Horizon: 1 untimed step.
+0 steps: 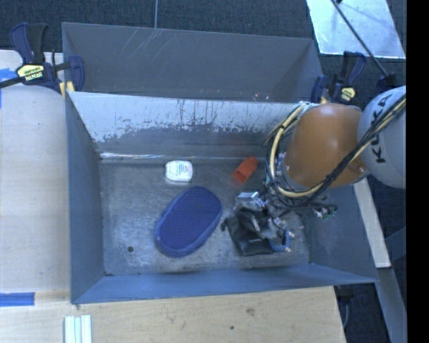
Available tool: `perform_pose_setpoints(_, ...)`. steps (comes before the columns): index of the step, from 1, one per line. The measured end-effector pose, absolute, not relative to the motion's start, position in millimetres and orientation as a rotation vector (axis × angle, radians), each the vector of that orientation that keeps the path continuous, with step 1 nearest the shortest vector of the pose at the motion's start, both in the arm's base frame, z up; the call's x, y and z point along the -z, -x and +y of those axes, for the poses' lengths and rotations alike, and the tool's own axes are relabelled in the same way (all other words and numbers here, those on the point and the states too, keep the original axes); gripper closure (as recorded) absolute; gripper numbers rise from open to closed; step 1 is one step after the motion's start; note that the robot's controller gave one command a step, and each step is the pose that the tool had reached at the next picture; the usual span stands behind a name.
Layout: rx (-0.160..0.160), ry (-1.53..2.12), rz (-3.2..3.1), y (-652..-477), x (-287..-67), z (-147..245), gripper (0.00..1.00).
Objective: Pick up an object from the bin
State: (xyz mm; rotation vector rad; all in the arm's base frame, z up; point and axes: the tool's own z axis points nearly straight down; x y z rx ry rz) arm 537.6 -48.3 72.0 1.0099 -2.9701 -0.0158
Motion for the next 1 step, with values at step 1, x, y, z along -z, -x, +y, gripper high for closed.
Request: perform_pose_setpoints(1, -0.002, -1.071, -2.958, -550.9, -230.1, -60.6, 1.00)
